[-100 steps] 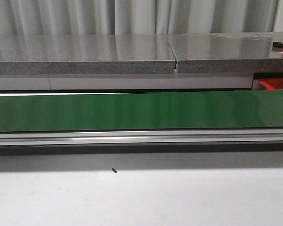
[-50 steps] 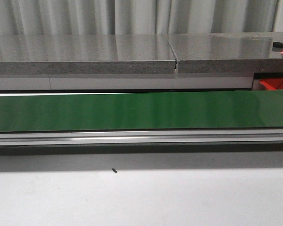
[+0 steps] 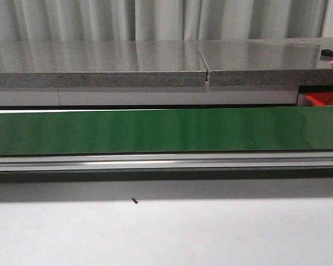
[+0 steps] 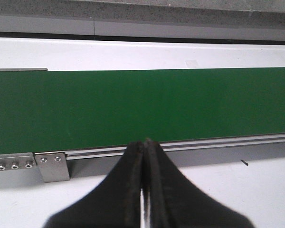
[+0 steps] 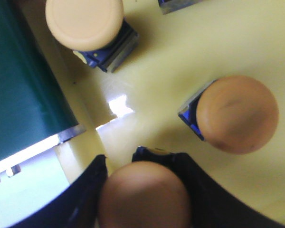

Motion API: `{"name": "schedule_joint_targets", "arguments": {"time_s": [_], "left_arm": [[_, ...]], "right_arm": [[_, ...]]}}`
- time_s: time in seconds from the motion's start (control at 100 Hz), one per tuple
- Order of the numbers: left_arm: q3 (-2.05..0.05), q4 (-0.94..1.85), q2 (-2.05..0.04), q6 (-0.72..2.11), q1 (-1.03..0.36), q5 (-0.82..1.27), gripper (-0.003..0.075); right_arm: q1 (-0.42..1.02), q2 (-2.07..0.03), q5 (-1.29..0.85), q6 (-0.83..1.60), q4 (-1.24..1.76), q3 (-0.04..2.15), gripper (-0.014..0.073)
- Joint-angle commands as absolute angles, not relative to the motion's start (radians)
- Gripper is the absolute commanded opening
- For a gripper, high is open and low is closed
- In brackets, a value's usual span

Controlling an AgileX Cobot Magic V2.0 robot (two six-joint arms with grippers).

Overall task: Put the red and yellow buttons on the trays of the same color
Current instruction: 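Carry the yellow button to the yellow tray section and release it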

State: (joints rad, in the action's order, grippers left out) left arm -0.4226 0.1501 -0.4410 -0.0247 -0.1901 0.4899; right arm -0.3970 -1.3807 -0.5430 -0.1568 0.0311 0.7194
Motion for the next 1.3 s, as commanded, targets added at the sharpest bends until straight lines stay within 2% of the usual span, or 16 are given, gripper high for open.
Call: {"name": "schedule_joint_targets", "arguments": {"time_s": [0.0,0.36,0.43,0.55,0.62,0.67,0.95,1.29], "left_arm": [[-0.450,0.154,-0.444,-0.030,-0.196,0.410,-0.0020],[-0.450,0.154,-0.444,-0.030,-0.196,0.410,-0.0020],[-0.450,0.154,-0.444,-0.030,-0.196,0.410,-0.0020],[-0.450,0.154,-0.444,-0.030,-0.196,0.410,-0.0020],[-0.450,0.154,-0.444,-0.030,-0.196,0.410,-0.0020],[-0.450,0.154,-0.444,-0.030,-0.196,0.410,-0.0020],[-0.450,0.154,-0.444,-0.030,-0.196,0.410,-0.0020],[-0.450,0.154,-0.444,-0.030,-0.196,0.410,-0.0020]], "right_arm": [[-0.400,-1.373,-0.492,-0.158,0.022,0.732,0.0085],[-0.400,-1.376,-0.464,-0.158,0.031,0.697,0.0108],[-0.400,-1.376,-0.464,-0.158,0.032,0.697,0.0183],[-0.400,-1.376,-0.465,-0.158,0.034,0.697,0.0402],[-0.400,-1.376,-0.466,-0.158,0.036,0.697,0.0481],[-0.400,-1.375,-0.468,-0.158,0.037,0.697,0.0503],[-0.398,-1.317,-0.489,-0.161,0.035,0.697,0.0505],[-0.365,-1.126,-0.585,-0.152,0.011,0.742,0.0489]]}}
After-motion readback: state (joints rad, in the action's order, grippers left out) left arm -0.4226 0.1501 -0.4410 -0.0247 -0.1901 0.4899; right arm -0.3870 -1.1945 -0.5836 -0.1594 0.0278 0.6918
